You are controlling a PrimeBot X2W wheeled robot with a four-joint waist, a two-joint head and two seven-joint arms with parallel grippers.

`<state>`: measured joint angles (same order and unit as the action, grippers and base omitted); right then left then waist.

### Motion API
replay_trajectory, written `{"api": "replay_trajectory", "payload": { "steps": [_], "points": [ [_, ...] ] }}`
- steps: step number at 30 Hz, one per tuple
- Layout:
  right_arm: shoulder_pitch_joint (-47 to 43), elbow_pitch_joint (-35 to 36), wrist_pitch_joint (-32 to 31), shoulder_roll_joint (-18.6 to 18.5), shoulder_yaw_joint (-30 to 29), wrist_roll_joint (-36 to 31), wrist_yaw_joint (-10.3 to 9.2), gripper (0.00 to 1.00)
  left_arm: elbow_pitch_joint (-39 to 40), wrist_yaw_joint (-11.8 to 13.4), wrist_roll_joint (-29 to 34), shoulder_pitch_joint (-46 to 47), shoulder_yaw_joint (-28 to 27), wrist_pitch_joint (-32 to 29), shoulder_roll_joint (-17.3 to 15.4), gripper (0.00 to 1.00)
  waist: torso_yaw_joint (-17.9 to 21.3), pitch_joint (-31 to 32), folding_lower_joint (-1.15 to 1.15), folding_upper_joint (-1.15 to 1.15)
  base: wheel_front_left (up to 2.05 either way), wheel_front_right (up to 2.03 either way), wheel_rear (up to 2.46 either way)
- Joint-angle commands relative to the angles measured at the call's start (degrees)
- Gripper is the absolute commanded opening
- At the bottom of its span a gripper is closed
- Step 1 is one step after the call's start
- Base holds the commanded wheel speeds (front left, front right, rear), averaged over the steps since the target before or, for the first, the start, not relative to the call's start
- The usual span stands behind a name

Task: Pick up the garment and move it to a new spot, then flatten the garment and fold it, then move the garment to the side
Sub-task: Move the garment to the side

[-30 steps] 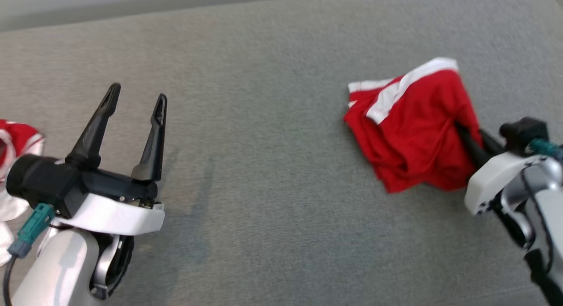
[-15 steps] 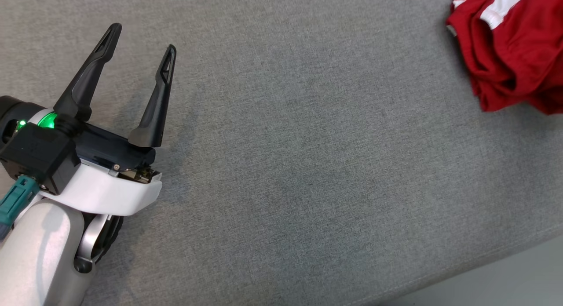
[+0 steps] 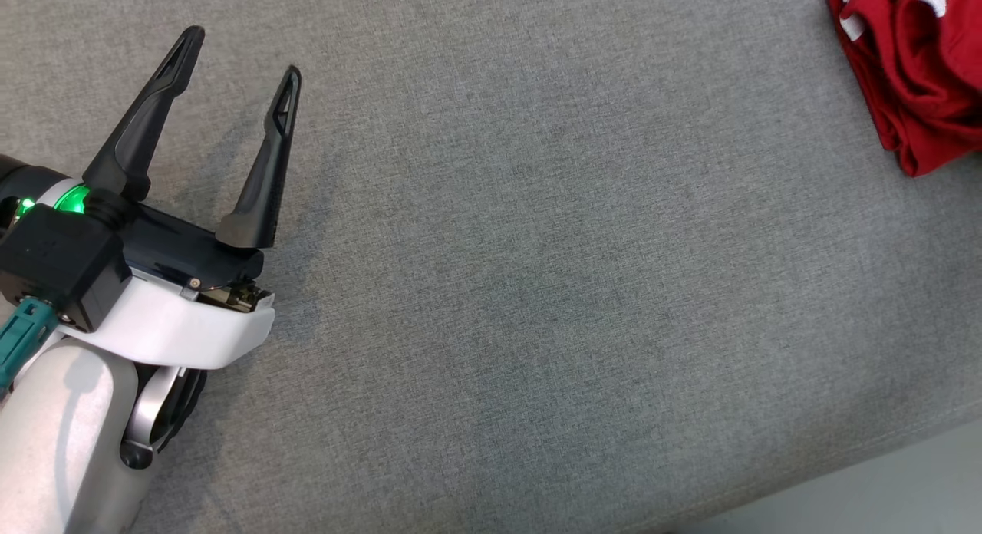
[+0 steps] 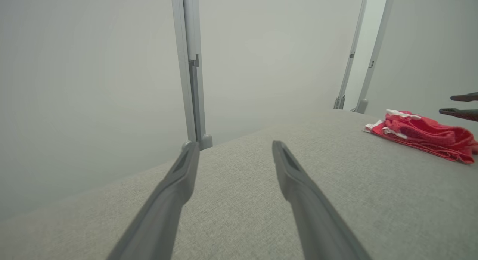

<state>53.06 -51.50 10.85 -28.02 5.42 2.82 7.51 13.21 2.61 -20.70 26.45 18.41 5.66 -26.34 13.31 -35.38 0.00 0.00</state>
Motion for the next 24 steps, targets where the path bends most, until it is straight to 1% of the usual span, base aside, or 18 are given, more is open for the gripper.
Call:
{"api": "replay_trajectory", "payload": {
  "steps": [1,4,6,7,8,10,11,12,18,24],
  "points": [
    [-1.0,-1.3,1.0,0.5,-2.3,0.0,-0.04,1.0,-0.5,0.4,-0.3,0.0,-0.2,0.5,0.0,1.0,-0.2,0.9,0.0,0.0,0.0,0.0,0.0],
    [-2.7,-0.9,2.9,2.4,-5.9,0.3,-0.04,1.0,-1.4,0.8,-0.7,-1.4,-0.5,1.2,0.3,1.0,-0.1,2.8,0.0,0.0,0.0,0.0,0.0],
    [-4.4,0.7,3.8,4.2,-8.0,0.8,-0.04,1.0,-2.0,1.5,-1.3,-2.5,-0.8,1.8,0.6,1.0,0.1,4.5,0.0,0.0,0.0,0.0,0.0],
    [-5.6,1.7,4.1,5.2,-9.0,0.7,-0.04,1.0,-2.4,1.8,-1.6,-3.1,-1.1,2.1,0.7,1.0,0.2,5.4,0.0,0.0,0.0,0.0,0.0],
    [-8.1,4.3,4.3,7.0,-10.7,0.8,-0.04,1.0,-3.3,2.6,-2.1,-4.7,-1.6,2.6,1.0,1.0,0.2,7.5,0.0,0.0,0.0,0.0,0.0],
    [-10.6,7.7,4.4,8.9,-12.1,0.9,-0.04,1.0,-3.8,3.3,-2.7,-6.2,-2.1,3.1,1.4,1.0,-0.1,9.3,0.0,0.0,0.0,0.0,0.0],
    [-10.6,7.7,4.4,8.9,-12.1,0.9,-0.04,1.0,-3.8,3.3,-2.7,-6.2,-2.1,3.1,1.4,1.0,-0.1,9.3,0.0,0.0,0.0,0.0,0.0],
    [-12.2,9.4,4.4,9.7,-12.8,0.9,-0.04,1.0,-4.1,3.6,-3.0,-6.9,-2.3,3.6,1.6,1.0,-0.4,10.4,0.0,0.0,0.0,0.0,0.0],
    [-21.4,22.0,4.4,14.9,-14.2,0.8,-0.04,1.0,-6.2,5.2,-4.8,-10.8,-3.8,5.5,2.7,1.0,-3.5,16.0,0.0,0.0,0.0,0.0,0.0],
    [-30.3,34.0,1.5,19.8,-12.2,1.2,-0.04,1.0,-8.1,6.9,-6.2,-15.7,-5.9,6.7,2.8,1.0,-7.0,20.9,0.0,0.0,0.0,0.0,0.0]
  ]
}}
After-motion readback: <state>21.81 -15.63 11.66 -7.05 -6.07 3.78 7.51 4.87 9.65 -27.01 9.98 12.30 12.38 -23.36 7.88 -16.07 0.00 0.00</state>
